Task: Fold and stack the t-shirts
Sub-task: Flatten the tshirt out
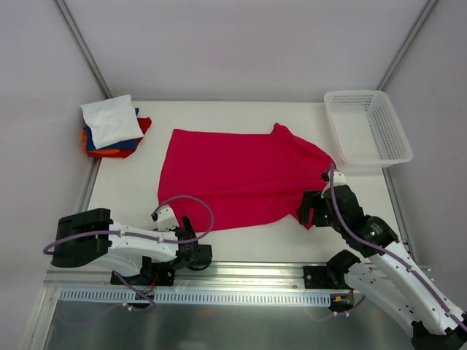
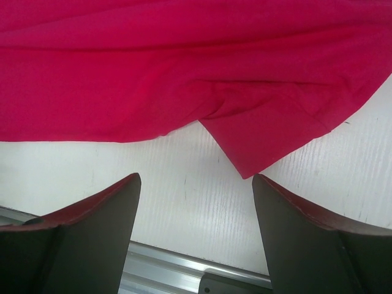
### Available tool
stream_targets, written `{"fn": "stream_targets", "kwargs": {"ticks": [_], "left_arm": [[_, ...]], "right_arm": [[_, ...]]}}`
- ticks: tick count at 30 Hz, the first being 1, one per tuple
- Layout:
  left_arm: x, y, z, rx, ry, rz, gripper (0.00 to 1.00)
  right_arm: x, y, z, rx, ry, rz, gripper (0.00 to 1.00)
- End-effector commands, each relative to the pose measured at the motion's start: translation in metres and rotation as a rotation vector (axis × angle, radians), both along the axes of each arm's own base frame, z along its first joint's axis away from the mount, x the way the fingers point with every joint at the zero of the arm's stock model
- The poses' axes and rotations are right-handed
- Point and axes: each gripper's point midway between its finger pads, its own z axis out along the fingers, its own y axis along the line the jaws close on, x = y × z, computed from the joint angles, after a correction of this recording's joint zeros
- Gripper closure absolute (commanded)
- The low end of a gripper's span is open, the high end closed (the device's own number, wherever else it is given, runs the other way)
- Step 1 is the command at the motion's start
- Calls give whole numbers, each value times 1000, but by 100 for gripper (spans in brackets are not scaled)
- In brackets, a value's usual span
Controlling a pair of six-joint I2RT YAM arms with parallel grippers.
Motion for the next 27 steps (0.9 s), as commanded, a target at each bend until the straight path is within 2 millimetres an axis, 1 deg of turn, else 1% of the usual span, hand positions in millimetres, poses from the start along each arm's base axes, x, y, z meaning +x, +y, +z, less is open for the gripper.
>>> {"fn": "stream_targets", "kwargs": {"ticks": [1, 8, 12, 18, 22, 27], "left_arm": [[9, -9, 7, -119, -102, 108, 1], [12, -9, 9, -106, -135, 127, 1], [22, -15, 18, -95, -192, 89, 1], [30, -24, 29, -92, -234, 36, 1], [32, -18, 31, -104, -263, 26, 1], [34, -4, 34, -148, -304, 12, 1]], "right_arm": [[3, 10, 8, 48, -17, 12, 23], [0, 6, 8, 44, -20, 5, 23], [0, 6, 6, 39, -14, 5, 23], [-1, 7, 5, 48, -11, 9, 23], [-1, 8, 3, 55, -9, 9, 23], [-1, 10, -1, 59, -1, 14, 23]]}}
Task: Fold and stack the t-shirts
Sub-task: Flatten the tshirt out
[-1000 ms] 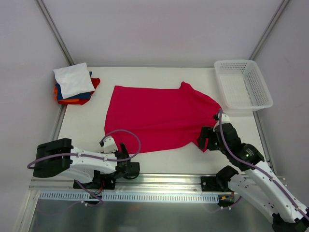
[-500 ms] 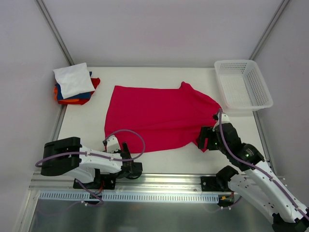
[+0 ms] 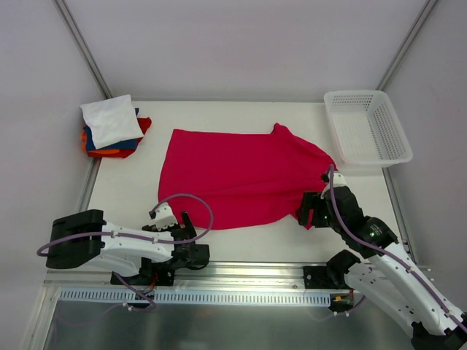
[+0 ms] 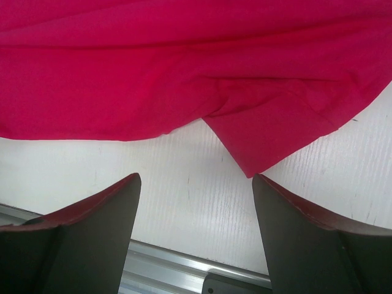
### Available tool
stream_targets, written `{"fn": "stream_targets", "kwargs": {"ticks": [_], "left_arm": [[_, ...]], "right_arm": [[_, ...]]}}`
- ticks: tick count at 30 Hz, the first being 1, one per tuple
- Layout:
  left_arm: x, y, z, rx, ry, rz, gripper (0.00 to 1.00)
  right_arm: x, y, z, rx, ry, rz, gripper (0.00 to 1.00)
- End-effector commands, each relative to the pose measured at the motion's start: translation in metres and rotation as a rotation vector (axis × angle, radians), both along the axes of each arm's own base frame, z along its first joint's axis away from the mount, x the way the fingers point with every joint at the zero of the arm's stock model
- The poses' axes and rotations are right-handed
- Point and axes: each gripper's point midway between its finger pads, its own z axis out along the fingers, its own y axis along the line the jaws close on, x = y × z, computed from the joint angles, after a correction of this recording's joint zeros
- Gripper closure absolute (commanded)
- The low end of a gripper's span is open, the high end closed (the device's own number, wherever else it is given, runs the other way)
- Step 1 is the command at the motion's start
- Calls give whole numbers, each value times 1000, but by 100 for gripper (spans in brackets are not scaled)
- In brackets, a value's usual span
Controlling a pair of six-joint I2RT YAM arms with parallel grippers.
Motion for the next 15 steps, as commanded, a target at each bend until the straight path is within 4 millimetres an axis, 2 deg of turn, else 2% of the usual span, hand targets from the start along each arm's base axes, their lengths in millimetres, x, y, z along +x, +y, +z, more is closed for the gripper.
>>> {"fn": "stream_targets", "kwargs": {"ticks": [1, 11, 15], "left_arm": [[9, 1, 10, -180, -132, 61, 1], [13, 2, 23, -226, -168, 18, 1], [13, 10, 17, -284, -190, 58, 2]], "right_arm": [[0, 7, 3, 40, -9, 9, 23], [0, 10, 1, 52, -1, 11, 23], [0, 12, 2, 59, -1, 11, 23]]}}
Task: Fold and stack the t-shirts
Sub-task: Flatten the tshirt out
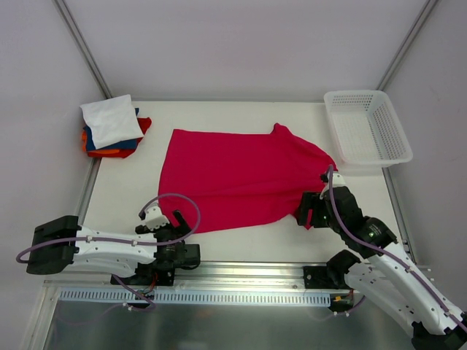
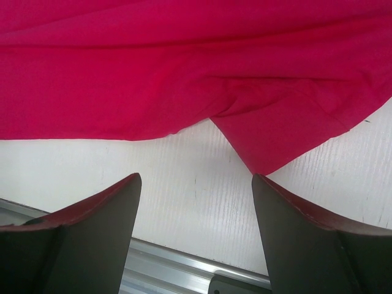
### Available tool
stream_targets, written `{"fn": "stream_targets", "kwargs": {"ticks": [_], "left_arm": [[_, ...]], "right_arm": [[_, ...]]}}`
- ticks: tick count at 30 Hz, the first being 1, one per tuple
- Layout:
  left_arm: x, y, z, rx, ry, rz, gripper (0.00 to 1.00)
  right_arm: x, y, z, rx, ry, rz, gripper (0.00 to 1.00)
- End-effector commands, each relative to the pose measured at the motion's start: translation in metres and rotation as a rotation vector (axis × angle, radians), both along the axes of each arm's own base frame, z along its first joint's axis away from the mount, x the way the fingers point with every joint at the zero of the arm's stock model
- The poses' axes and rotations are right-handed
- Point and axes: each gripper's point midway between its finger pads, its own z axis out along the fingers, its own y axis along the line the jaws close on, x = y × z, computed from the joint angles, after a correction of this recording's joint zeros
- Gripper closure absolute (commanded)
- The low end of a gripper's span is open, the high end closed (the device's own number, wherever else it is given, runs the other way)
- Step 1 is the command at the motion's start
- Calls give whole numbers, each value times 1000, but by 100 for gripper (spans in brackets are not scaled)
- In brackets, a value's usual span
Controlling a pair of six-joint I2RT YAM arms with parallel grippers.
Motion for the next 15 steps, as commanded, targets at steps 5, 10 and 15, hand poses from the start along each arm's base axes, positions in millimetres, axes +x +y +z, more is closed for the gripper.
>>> {"fn": "stream_targets", "kwargs": {"ticks": [5, 10, 15], "left_arm": [[4, 16, -8, -174, -100, 113, 2], [5, 19, -8, -180, -120, 122, 10], [9, 16, -4, -198, -155, 121, 42]], "right_arm": [[0, 5, 6, 31, -12, 2, 24], [-1, 6, 8, 38, -15, 6, 24], [0, 7, 10, 41, -21, 8, 24]]}}
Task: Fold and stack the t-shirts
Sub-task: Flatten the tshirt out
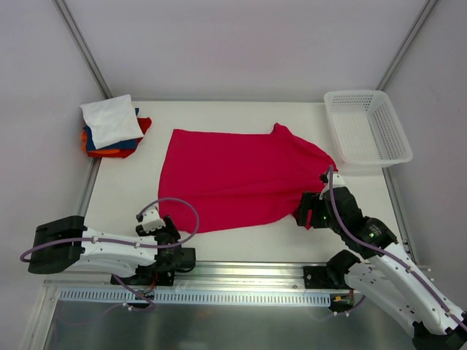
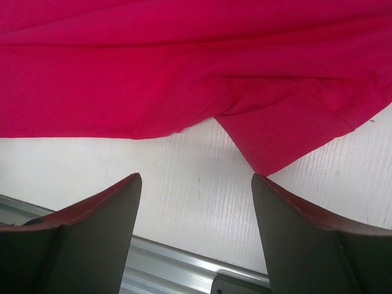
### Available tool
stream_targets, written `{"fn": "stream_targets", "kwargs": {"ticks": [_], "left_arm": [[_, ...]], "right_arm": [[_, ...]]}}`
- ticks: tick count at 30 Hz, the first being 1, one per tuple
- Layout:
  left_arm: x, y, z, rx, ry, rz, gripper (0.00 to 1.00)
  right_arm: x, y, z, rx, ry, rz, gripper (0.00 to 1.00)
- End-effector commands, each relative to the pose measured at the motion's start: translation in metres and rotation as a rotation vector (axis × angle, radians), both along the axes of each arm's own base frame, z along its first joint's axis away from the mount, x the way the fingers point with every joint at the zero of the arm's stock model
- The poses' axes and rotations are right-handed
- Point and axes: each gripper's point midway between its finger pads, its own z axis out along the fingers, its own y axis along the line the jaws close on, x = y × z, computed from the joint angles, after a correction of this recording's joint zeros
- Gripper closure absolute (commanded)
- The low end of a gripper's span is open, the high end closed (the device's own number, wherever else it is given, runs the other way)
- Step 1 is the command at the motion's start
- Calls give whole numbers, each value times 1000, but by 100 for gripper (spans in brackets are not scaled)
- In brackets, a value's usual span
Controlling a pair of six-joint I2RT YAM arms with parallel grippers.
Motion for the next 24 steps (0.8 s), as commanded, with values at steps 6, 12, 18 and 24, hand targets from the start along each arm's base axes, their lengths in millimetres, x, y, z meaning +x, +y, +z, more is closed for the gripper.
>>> {"fn": "stream_targets", "kwargs": {"ticks": [6, 12, 18, 24], "left_arm": [[10, -18, 8, -301, -143, 138, 32], [10, -27, 0, -286, -123, 148, 33], [12, -41, 2, -296, -121, 111, 67], [12, -49, 7, -299, -115, 101, 100]], "right_arm": [[0, 4, 15, 34, -30, 7, 24], [-1, 3, 27, 44, -51, 5, 24], [-1, 2, 28, 46, -57, 2, 24], [-2, 2, 29, 49, -62, 5, 24]]}}
